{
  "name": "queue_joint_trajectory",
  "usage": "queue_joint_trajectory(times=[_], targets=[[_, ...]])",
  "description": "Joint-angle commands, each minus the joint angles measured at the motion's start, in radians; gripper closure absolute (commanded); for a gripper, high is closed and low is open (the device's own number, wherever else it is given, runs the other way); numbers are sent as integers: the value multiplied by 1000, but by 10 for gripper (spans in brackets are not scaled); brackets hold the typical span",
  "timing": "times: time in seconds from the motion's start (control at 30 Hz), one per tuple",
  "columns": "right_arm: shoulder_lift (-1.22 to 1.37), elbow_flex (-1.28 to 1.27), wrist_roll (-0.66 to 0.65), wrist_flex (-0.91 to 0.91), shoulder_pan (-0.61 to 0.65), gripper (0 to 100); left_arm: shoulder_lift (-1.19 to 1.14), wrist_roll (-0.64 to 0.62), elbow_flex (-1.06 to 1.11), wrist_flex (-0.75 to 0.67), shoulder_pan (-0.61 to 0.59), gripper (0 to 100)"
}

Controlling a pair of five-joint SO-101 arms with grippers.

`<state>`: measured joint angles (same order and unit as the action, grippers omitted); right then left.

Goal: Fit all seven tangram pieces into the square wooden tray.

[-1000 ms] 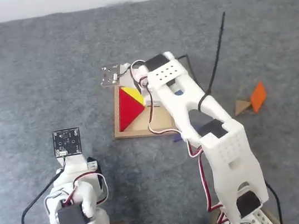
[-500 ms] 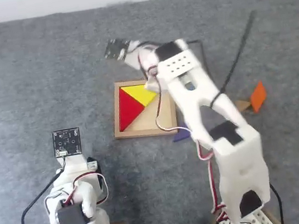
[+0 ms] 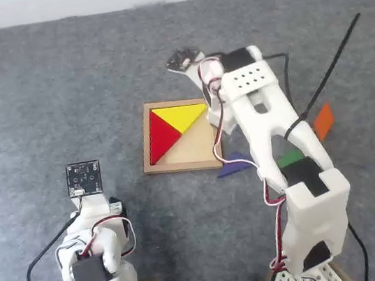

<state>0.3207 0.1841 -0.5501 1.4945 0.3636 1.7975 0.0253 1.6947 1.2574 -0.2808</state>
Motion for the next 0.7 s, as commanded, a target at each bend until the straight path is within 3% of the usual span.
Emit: queue_joint_trajectory(times=[0.0, 0.43, 0.67], targets=[[-154, -78, 20, -47, -24, 886, 18, 0, -12, 3, 3, 919], [-590, -667, 18, -397, -41, 889, 18, 0, -12, 3, 3, 919], [-610, -675, 150, -420, -248, 887, 18, 0, -12, 3, 3, 919]])
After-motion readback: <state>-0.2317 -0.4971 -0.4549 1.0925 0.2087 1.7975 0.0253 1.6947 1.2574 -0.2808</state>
